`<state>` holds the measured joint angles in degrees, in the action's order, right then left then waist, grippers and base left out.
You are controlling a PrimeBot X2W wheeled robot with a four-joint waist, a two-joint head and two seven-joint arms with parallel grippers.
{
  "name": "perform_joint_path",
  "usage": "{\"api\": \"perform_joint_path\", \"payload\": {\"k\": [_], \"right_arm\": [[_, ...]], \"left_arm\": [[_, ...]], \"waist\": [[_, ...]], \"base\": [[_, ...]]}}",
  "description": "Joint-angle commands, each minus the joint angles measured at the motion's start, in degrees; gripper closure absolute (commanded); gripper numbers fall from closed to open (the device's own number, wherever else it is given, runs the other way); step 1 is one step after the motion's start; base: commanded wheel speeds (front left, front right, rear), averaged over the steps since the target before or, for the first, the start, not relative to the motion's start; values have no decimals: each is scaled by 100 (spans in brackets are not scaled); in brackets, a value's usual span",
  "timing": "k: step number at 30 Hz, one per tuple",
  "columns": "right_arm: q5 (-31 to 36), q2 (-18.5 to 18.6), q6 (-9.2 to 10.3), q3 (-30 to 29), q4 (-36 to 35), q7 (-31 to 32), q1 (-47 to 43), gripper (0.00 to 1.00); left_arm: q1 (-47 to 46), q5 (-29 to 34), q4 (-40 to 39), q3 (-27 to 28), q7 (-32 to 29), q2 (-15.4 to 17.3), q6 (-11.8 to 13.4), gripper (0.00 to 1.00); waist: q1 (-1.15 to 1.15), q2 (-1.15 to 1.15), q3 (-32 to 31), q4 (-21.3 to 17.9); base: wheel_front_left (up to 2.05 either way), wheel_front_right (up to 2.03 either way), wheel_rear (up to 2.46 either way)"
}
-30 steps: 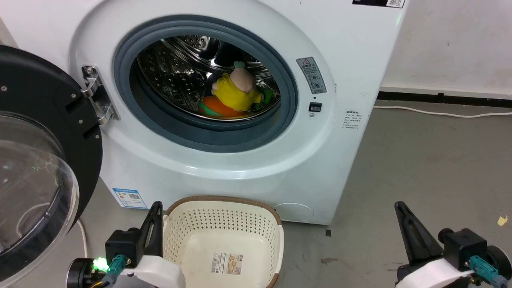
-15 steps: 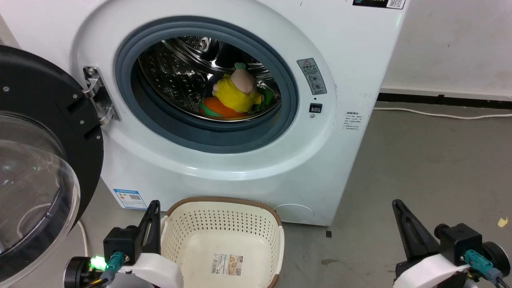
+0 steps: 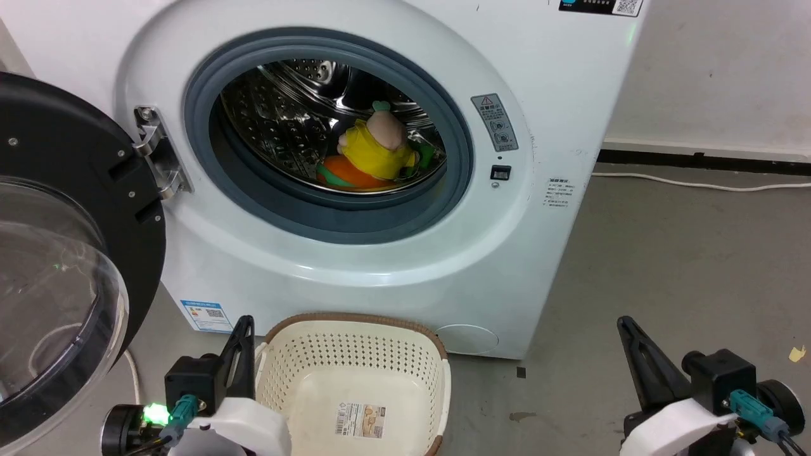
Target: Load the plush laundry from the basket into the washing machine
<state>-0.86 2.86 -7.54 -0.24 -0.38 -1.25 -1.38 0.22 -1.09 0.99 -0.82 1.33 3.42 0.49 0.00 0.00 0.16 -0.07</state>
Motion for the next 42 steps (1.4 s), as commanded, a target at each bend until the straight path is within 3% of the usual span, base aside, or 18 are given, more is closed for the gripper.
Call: {"api": "perform_joint_path", "payload": {"k": [1, 42], "right_arm": [[54, 1, 5, 10, 23, 34, 105, 100], [86, 1, 5, 24, 38, 125, 138, 100]], "left_arm": [[-20, 56, -47, 34, -43, -21, -25, 100], [-22, 109, -99, 82, -133, -54, -49, 100]], "waist": [[0, 0, -2, 1], [0, 0, -16, 7]], "base": [[0, 0, 0], [0, 0, 0]]}}
